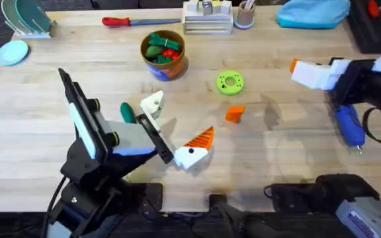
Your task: Pick up the gripper from the table and insert it into the empty holder that is missing its gripper. Then pick up a screw, insert it into the mounting hole, and use the screwdriver to tighten it. Finally, clean up the table by picking up the vegetable and placing it into the bucket.
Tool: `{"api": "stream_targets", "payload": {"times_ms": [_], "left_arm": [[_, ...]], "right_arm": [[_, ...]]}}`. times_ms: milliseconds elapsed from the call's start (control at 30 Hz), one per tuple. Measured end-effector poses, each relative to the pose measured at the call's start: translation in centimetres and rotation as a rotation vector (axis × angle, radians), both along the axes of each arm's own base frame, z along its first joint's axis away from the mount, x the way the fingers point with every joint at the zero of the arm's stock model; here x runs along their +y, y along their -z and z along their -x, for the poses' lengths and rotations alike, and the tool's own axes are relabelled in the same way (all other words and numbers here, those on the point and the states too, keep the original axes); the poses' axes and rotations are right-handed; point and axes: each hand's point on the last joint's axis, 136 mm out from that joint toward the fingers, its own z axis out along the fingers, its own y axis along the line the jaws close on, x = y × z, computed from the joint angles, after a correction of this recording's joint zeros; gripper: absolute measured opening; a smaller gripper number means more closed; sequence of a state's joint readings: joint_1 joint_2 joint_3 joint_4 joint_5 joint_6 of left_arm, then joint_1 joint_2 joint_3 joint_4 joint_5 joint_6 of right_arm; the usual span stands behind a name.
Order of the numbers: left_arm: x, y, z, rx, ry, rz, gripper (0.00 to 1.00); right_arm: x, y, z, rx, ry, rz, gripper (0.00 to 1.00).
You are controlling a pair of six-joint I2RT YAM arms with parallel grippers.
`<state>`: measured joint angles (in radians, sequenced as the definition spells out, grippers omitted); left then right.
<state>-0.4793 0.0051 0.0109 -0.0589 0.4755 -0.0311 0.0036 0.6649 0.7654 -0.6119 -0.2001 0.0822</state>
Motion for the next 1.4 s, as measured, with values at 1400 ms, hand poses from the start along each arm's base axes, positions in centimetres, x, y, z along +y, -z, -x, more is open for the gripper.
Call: {"api": "stream_targets", "payload": {"times_ms": [1400], "left_arm": [[0.0,0.0,0.0,0.066,-0.003,0.048,0.993]], "right_arm": [[12.7,11.5,3.8,0.37,-0.693,0.304,0.976]]}}
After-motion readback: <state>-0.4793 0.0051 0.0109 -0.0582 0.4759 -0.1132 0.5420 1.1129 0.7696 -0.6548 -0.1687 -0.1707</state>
